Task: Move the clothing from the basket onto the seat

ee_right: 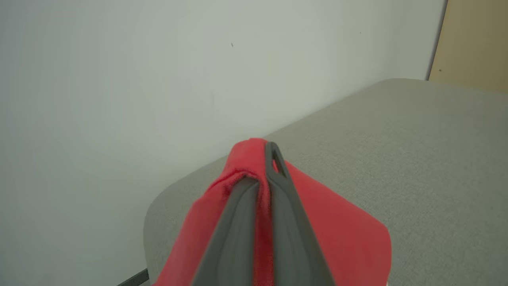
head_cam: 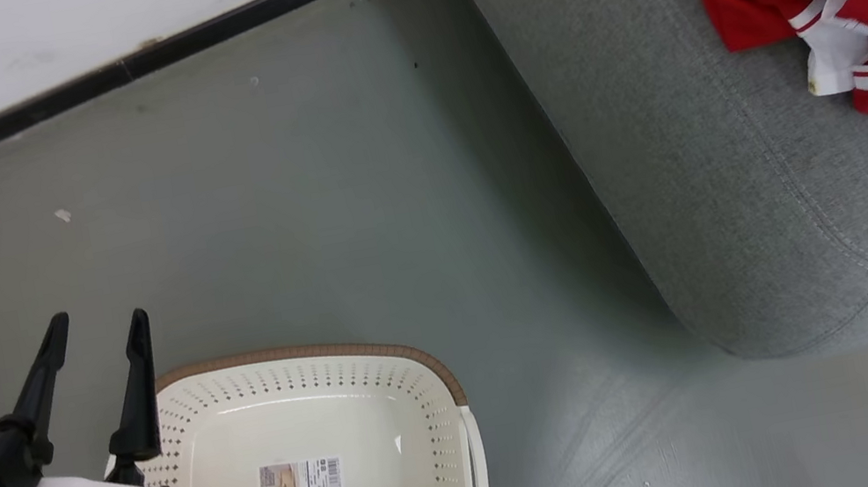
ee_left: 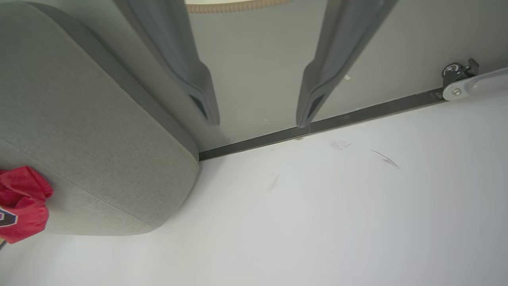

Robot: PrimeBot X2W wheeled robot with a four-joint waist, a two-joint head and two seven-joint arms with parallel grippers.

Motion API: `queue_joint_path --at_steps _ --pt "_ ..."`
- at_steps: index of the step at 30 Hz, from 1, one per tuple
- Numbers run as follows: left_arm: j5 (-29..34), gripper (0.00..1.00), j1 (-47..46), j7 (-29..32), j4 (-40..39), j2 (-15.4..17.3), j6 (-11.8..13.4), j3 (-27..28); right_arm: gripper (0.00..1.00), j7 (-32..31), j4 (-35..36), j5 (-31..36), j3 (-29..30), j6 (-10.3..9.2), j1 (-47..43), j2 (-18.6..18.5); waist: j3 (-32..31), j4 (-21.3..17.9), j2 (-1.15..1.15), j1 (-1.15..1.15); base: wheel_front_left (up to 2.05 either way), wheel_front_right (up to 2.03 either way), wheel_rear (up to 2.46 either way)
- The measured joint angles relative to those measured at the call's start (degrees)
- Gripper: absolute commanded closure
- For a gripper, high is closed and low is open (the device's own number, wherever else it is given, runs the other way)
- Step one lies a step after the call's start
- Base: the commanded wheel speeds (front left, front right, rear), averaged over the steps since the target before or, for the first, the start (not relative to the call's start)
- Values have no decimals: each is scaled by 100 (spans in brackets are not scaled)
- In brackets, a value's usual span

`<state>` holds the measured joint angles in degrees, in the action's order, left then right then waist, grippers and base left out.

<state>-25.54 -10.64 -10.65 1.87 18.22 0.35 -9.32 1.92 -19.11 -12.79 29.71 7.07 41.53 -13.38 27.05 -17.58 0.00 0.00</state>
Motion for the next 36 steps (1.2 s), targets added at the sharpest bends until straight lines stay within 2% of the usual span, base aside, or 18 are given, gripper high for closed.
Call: queue_joint_path --at_steps 7,19,21,22,23,25,27,28,36 --pt "78 0 -264 57 -98 90 0 13 100 -93 -656 -148 224 0 -9 414 347 30 0 0 0 0 0" --pt "149 0 -586 99 -129 165 -7 7 100 -401 -1304 -116 738 0 193 472 717 45 0 0 0 0 0" --pt "155 0 -602 99 -105 166 -7 10 82 -403 -1369 -31 736 0 236 515 721 41 0 0 0 0 0" --pt "155 0 -604 99 -94 167 -7 13 69 -403 -1392 14 735 1 242 522 719 37 0 0 0 0 0" --pt "155 0 -604 99 -73 167 -7 12 69 -403 -1418 60 735 1 243 522 717 33 0 0 0 0 0" --pt "155 0 -605 98 -43 166 -7 11 53 -402 -1448 142 737 1 244 523 707 25 0 0 0 0 0" --pt "155 0 -608 96 -2 164 -7 5 15 -402 -1462 181 737 1 246 537 690 17 0 0 0 0 0" --pt "155 0 -608 93 19 164 -7 2 0 -402 -1469 190 737 1 247 554 680 14 0 0 0 0 0" --pt "154 0 -638 37 183 107 -8 -31 0 -219 -1319 402 790 1 241 604 545 -11 0 0 0 0 0"
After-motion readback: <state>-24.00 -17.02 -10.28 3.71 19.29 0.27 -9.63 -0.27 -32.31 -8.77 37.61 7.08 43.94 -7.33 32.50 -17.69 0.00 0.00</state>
